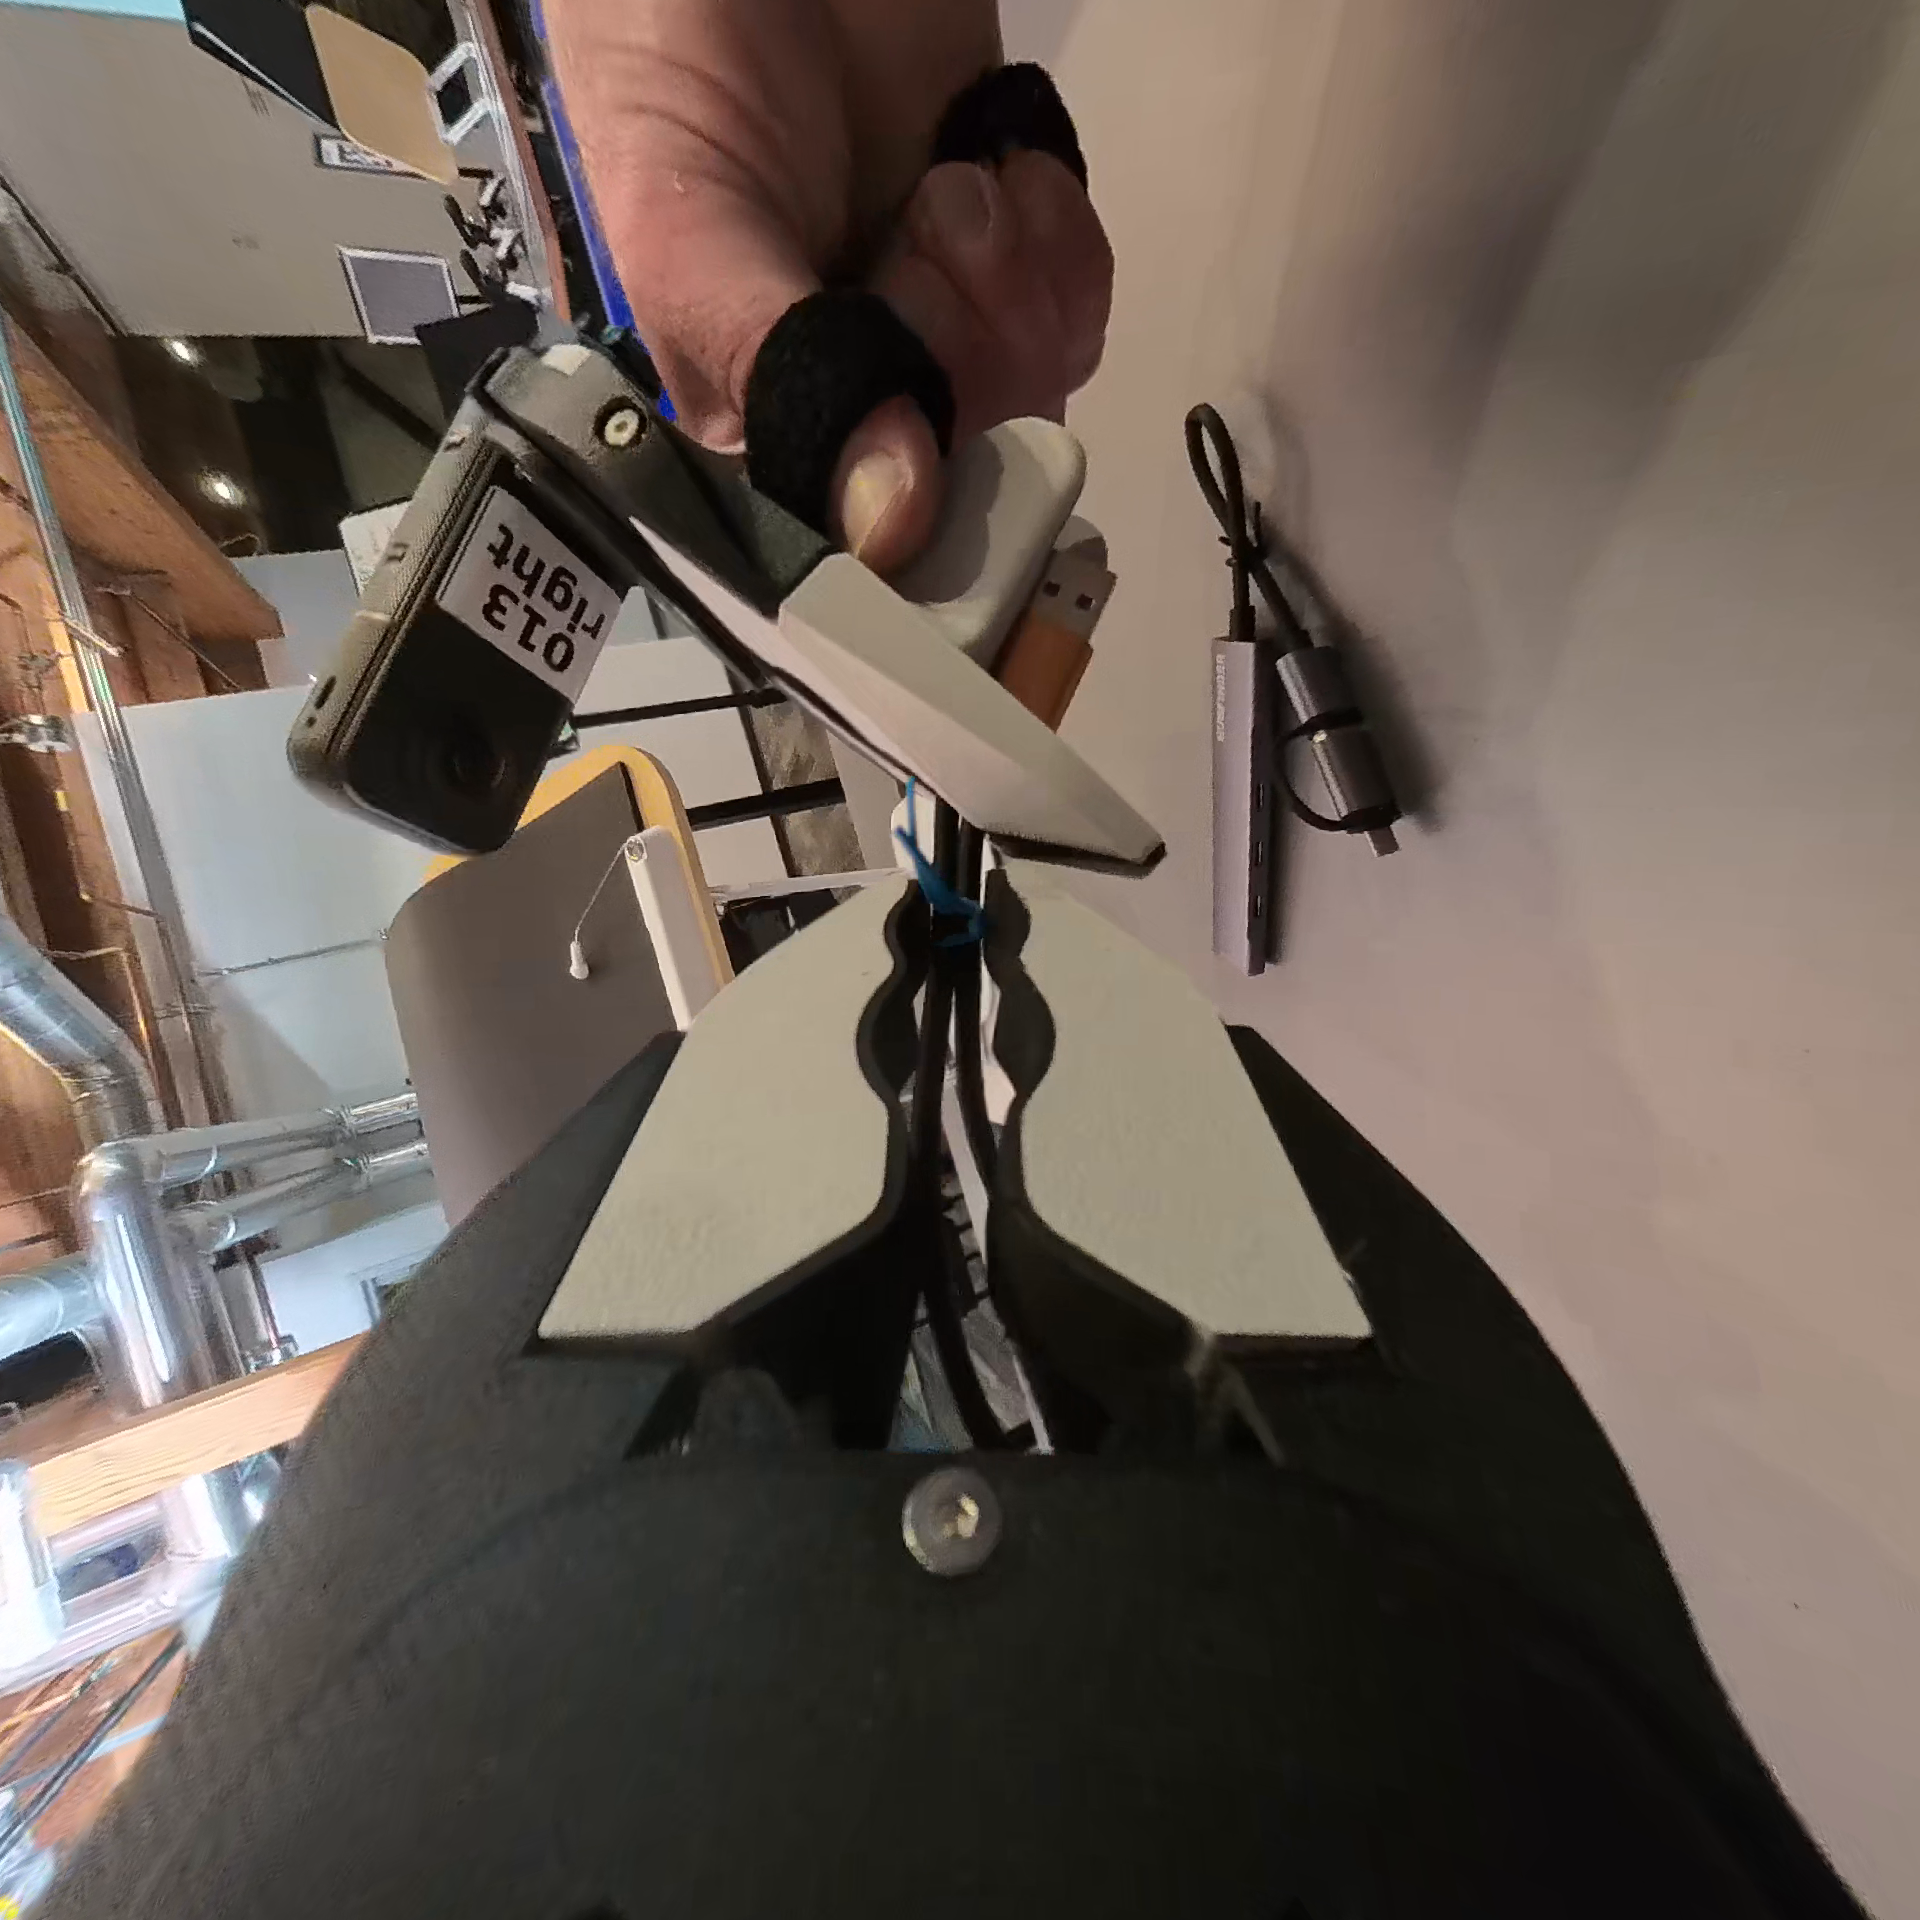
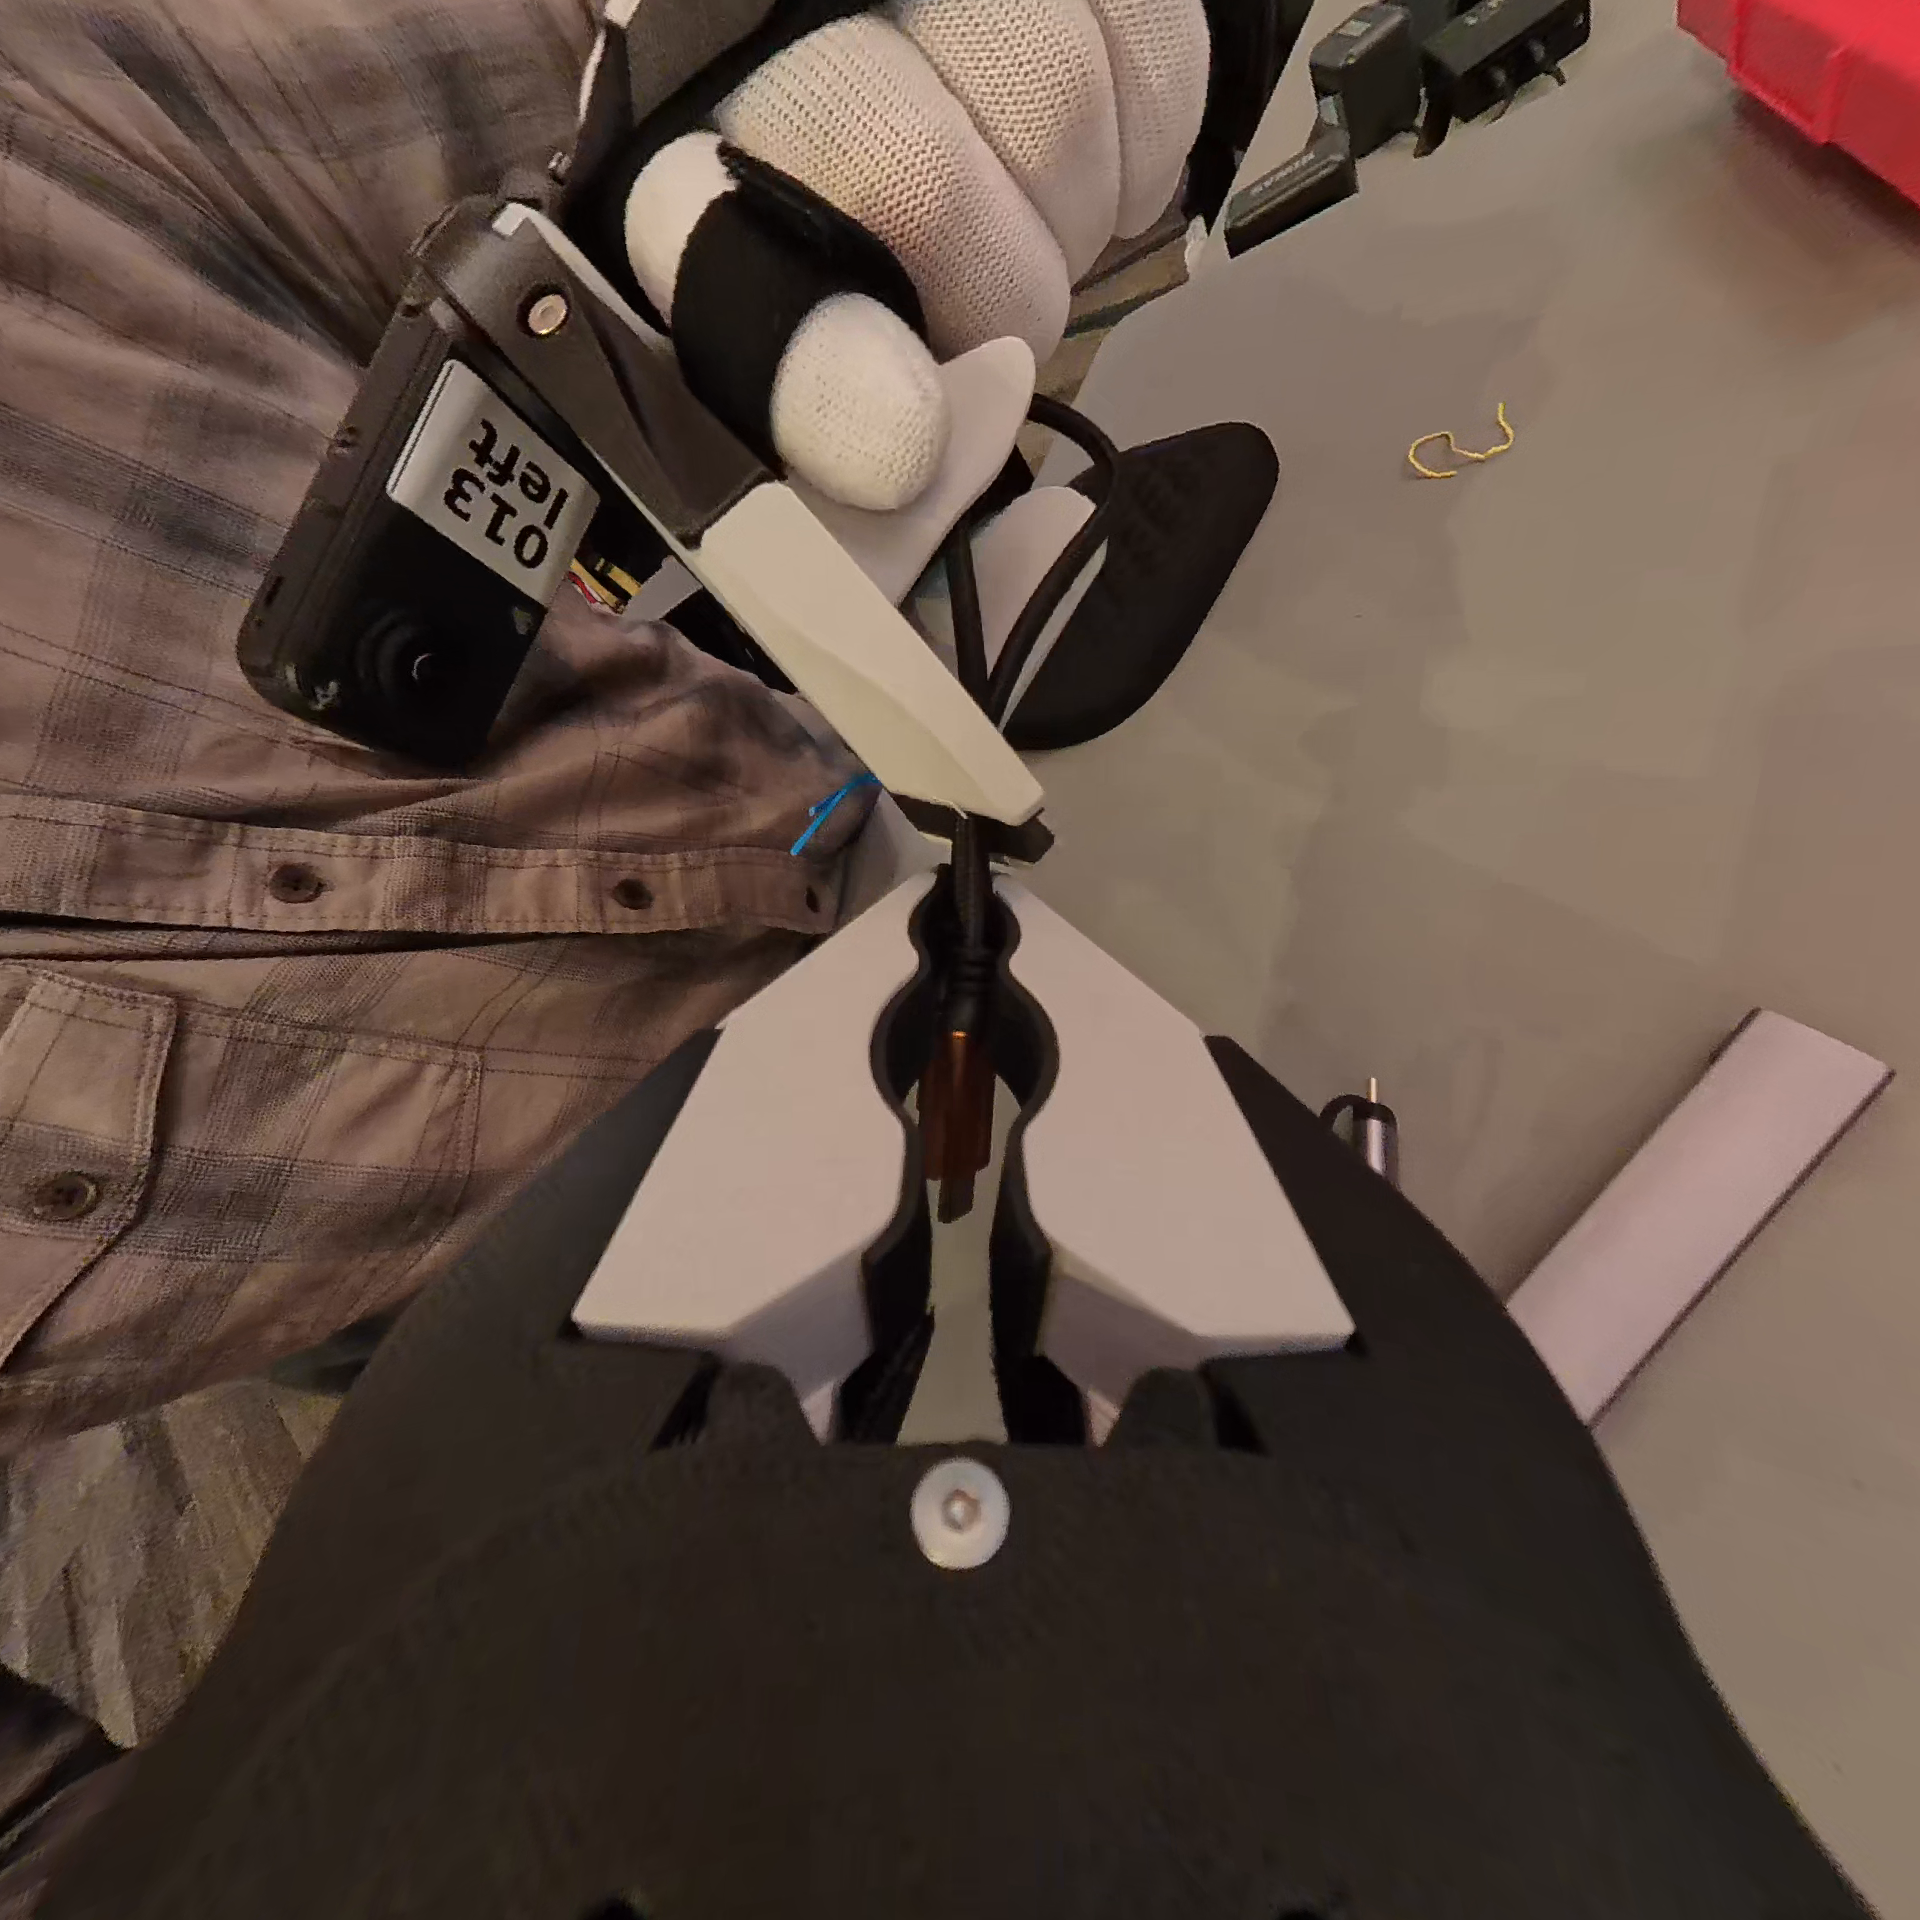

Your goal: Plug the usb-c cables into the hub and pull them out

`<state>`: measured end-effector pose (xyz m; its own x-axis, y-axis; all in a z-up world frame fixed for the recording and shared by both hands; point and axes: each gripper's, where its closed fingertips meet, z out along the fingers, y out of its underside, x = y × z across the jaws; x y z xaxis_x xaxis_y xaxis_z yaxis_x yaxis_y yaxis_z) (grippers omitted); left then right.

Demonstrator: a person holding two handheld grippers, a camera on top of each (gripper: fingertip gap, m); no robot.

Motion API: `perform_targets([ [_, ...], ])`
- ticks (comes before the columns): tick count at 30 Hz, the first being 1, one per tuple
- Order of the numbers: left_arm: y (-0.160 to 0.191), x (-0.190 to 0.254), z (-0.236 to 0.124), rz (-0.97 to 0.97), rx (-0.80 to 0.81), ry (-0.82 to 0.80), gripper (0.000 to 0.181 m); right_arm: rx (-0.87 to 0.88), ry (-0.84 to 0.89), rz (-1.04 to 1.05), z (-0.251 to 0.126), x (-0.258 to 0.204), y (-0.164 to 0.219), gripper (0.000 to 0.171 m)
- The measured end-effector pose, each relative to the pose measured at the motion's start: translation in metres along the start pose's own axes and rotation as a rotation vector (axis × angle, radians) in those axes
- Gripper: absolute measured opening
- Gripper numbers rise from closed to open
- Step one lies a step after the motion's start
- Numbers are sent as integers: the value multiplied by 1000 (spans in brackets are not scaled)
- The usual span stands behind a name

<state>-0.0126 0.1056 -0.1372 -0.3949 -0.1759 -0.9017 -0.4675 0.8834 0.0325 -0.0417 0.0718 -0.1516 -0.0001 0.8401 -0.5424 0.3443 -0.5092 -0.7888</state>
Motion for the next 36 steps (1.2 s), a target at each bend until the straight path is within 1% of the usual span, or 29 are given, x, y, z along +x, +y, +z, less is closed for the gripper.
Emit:
perform_targets([
  [2, 1, 0, -3, 9, 13, 1, 11, 11, -14, -2, 1, -2, -1, 0],
  [7, 11, 1, -8, -16, -12, 30, 11, 8, 7, -2, -3, 2, 3, 0],
  [9, 11, 1, -10, 10, -9, 20, 12, 4, 4, -8, -4, 0, 3, 0],
  [12, 17, 1, -12, -24, -15, 27, 11, 12, 8, -2, -6, 0, 3, 0],
  [14, 20, 4, -11, -27, -36, 43, 11, -49, 28, -19, 2, 1, 9, 0],
  [16, 23, 4, -9, -56, -54, 55, 11, -33, 45, -25, -2, 2, 5, 0],
  [17, 26, 1, -10, -66, -76, 48, 15, -43, 74, -33, -4, 6, 7, 0],
  [18, 27, -3, -10, -86, -76, 46, 27, -50, 90, -39, -5, 7, 8, 0],
  [21, 35, -8, -14, -214, -90, 94, 46, -75, 152, -78, -6, 11, 10, 0],
  [23, 37, -7, -19, -271, -90, 124, 51, -78, 194, -99, -10, 13, 9, 0],
  [25, 41, -3, -24, -288, -109, 158, 51, -72, 210, -108, -12, 14, 8, 0],
  [27, 45, 2, -25, -281, -149, 174, 52, -97, 273, -150, -14, 18, 8, 0],
  [31, 44, 16, -23, -398, -168, 318, 55, -213, 464, -346, -19, 24, 7, 0],
  [33, 42, 22, -20, -471, -168, 415, 58, -318, 610, -477, -27, 30, 5, 0],
  [35, 39, 33, -19, -550, -161, 552, 56, -415, 735, -608, -35, 33, 0, 0],
  [36, 39, 33, -17, -591, -154, 576, 56, -479, 799, -692, -40, 34, -2, 0],
])
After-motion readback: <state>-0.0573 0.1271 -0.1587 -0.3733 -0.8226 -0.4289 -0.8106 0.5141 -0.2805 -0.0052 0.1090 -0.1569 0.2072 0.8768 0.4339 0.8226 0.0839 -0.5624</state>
